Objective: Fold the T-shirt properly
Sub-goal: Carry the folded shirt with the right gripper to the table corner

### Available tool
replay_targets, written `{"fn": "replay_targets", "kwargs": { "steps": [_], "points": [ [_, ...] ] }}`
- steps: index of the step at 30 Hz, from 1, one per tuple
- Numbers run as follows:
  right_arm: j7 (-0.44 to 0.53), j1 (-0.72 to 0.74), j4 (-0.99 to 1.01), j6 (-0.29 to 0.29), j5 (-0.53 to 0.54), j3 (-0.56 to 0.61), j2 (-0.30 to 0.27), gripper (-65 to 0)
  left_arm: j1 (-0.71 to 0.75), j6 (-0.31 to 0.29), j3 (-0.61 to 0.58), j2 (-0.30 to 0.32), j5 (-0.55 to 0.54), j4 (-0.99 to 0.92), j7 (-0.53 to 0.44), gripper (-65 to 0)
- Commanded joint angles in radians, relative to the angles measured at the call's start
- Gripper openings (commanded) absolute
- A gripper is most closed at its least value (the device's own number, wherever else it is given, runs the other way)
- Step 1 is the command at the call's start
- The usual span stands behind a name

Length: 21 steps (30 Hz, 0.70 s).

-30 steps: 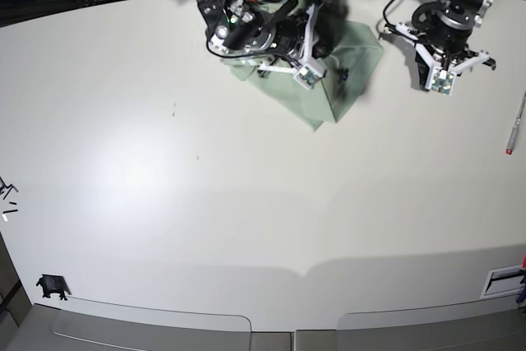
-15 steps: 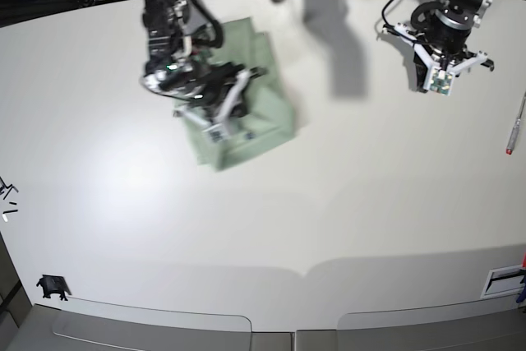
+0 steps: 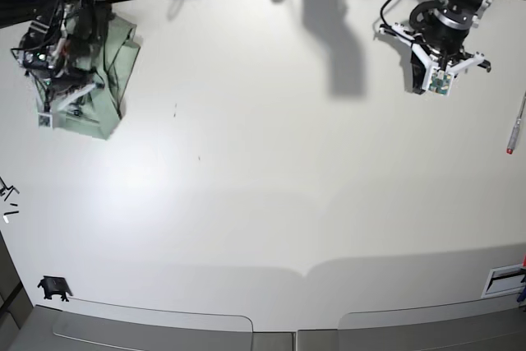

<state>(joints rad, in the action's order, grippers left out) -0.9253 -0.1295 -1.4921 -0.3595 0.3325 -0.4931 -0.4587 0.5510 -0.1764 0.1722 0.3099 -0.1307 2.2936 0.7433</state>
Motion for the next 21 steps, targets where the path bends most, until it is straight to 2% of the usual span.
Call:
{"fn": "replay_targets", "kwargs": {
  "steps": [1,4,9,11,13,15,21],
  "points": [
    [0.024,0.033,-0.020,-0.007,0.035,-0.011,-0.027,-65.0,0.000,0.005,0.005,0.006,-0.003,0.018,-0.035,-65.0],
    [0.000,0.088,-0.040,-0.026,0.127,-0.018,-0.048,-65.0,0.000,0.005,0.005,0.006,-0.001,0.018,-0.041,-65.0],
    [-0.094,0.177,-0.195,-0.118,0.346,-0.018,-0.054,-65.0,0.002,0.005,0.005,0.006,-0.002,0.029,-0.037,-65.0],
    [-0.111,0.181,-0.281,-0.175,0.381,-0.018,-0.054,-65.0,0.021,0.005,0.005,0.006,-0.002,0.056,-0.037,-65.0],
    [-0.133,0.169,-0.351,-0.205,0.404,-0.018,-0.053,-65.0,0.060,0.005,0.005,0.006,-0.001,0.063,-0.037,-65.0],
    [-0.146,0.138,-0.409,-0.211,0.446,-0.018,-0.053,-65.0,0.099,0.005,0.005,0.006,0.000,0.063,-0.050,-65.0],
    [-0.184,-0.011,-0.549,-0.263,0.568,-0.018,-0.048,-65.0,0.210,0.005,0.005,0.001,-0.001,0.063,-0.025,-65.0]
  ]
}}
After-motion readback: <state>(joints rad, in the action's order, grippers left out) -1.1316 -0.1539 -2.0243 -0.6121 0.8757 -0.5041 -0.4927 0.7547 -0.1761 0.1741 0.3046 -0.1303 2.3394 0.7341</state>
